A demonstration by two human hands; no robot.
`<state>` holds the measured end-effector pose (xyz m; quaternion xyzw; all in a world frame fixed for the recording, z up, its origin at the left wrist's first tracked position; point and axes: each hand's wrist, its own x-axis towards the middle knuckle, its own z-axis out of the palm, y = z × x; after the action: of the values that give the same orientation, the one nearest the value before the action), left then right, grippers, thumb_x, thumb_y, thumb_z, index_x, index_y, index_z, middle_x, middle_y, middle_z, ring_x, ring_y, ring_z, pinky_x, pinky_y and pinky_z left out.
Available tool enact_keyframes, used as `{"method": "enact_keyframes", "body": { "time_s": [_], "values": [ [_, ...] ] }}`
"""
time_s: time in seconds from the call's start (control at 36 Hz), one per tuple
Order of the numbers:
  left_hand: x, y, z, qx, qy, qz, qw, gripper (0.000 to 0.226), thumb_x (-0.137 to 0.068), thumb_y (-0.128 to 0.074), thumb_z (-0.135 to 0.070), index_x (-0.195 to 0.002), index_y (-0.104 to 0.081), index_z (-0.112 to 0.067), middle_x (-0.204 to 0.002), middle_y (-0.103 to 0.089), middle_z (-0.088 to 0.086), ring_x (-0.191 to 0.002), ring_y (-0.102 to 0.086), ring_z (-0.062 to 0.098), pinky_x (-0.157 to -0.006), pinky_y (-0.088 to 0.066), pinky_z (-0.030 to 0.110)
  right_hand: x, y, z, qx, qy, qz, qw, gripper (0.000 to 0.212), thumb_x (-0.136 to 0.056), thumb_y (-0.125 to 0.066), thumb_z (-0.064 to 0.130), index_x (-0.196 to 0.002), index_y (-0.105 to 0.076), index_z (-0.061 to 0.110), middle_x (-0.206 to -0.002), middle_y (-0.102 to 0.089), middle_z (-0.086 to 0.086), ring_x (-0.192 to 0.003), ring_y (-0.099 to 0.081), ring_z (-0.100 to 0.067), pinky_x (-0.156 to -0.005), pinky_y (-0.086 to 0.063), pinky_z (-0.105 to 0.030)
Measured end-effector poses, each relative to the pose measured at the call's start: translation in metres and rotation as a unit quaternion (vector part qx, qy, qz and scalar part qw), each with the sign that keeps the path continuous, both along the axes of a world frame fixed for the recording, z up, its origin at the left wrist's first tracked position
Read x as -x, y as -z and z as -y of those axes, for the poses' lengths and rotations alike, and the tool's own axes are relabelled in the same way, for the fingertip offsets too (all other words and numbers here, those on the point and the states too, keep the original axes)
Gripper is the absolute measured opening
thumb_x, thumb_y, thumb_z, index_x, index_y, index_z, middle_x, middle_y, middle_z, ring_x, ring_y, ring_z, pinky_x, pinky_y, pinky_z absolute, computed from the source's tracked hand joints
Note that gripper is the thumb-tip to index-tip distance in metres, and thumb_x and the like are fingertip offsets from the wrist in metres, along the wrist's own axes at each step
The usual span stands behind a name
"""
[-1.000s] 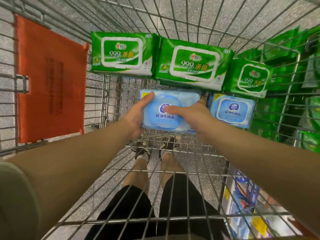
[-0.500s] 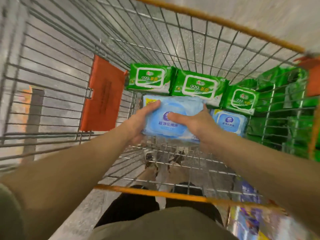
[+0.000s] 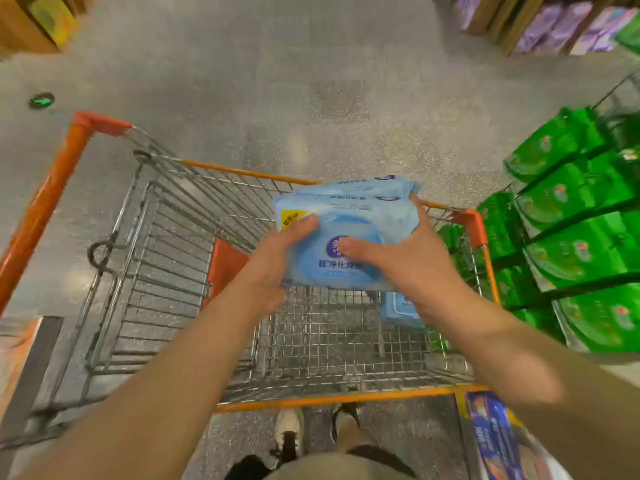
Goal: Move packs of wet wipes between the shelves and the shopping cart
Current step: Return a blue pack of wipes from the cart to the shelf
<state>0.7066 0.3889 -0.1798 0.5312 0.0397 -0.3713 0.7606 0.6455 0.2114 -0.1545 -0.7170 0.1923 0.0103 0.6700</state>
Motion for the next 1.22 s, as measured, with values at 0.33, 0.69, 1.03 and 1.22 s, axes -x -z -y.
{"method": "enact_keyframes", "body": {
  "time_s": [0.33, 0.69, 1.03, 1.22],
  "values": [
    [0.04, -0.104, 0.007, 0.047, 0.087, 0.127, 0.987, 0.062, -0.07, -0.08, -0.047, -0.121, -0.071, -0.014, -0.106, -0.078, 0.008, -0.089, -0.076, 0.026, -0.066, -0.062, 0.035, 0.088, -0.113, -0.012, 0.178, 0.124, 0.064, 0.974, 0.084, -0.048, -0.094, 0.058, -0.123, -0.057, 0.043, -0.112, -0.072, 0.021, -0.1, -0.07, -0.002, -0.087, -0.059, -0.039],
    [0.135, -0.178, 0.091, 0.098, 0.219, 0.167, 0.956, 0.051, -0.066, -0.077, -0.043, -0.109, -0.075, -0.017, -0.1, -0.079, 0.009, -0.079, -0.076, 0.027, -0.06, -0.062, 0.035, 0.232, -0.181, 0.023, 0.239, 0.308, 0.083, 0.917, 0.092, -0.047, -0.091, 0.066, -0.128, -0.055, 0.045, -0.111, -0.071, 0.026, -0.097, -0.07, 0.001, -0.085, -0.06, -0.035],
    [0.277, -0.208, 0.208, 0.143, 0.349, 0.187, 0.907, 0.05, -0.056, -0.081, -0.045, -0.1, -0.082, -0.021, -0.102, -0.079, 0.012, -0.084, -0.077, 0.026, -0.064, -0.063, 0.034, 0.4, -0.204, 0.089, 0.274, 0.434, 0.085, 0.854, 0.087, -0.049, -0.09, 0.066, -0.126, -0.054, 0.049, -0.113, -0.068, 0.03, -0.102, -0.067, 0.004, -0.088, -0.058, -0.036],
    [0.348, -0.215, 0.269, 0.147, 0.395, 0.19, 0.887, 0.059, -0.06, -0.076, -0.045, -0.113, -0.078, -0.018, -0.109, -0.078, 0.014, -0.089, -0.077, 0.029, -0.066, -0.063, 0.035, 0.477, -0.201, 0.131, 0.285, 0.488, 0.083, 0.821, 0.077, -0.054, -0.094, 0.05, -0.12, -0.055, 0.05, -0.105, -0.066, 0.04, -0.096, -0.064, 0.016, -0.078, -0.053, -0.011]
  ]
}}
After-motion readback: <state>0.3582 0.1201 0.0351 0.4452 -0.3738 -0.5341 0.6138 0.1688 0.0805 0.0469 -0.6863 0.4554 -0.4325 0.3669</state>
